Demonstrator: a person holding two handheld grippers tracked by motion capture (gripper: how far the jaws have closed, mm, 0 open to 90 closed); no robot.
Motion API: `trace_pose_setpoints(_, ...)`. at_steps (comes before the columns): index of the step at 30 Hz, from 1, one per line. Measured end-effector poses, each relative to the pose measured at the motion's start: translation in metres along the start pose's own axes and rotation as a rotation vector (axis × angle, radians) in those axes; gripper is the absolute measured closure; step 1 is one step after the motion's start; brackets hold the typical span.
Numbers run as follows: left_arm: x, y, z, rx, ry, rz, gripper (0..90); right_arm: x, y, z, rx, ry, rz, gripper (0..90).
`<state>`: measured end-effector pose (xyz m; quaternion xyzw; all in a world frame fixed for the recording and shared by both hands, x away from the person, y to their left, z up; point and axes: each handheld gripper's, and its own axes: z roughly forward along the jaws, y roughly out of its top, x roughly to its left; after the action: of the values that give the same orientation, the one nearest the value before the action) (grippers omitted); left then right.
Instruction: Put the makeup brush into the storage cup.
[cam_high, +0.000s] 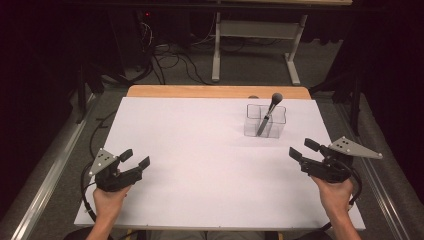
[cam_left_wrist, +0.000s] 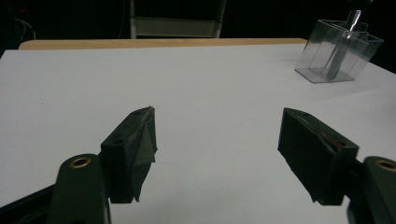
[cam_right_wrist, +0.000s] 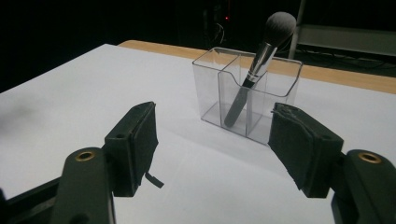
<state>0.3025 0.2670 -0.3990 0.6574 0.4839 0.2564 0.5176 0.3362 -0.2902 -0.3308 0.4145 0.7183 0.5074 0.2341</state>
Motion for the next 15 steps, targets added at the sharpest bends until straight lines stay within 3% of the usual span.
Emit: trace_pose_setpoints(15, -0.001, -0.001, 0.000, 0.001, -0.002, 0.004, 27.9, -0.004, -0.025, 0.003, 0.008, 0.011, 0.034, 33.8)
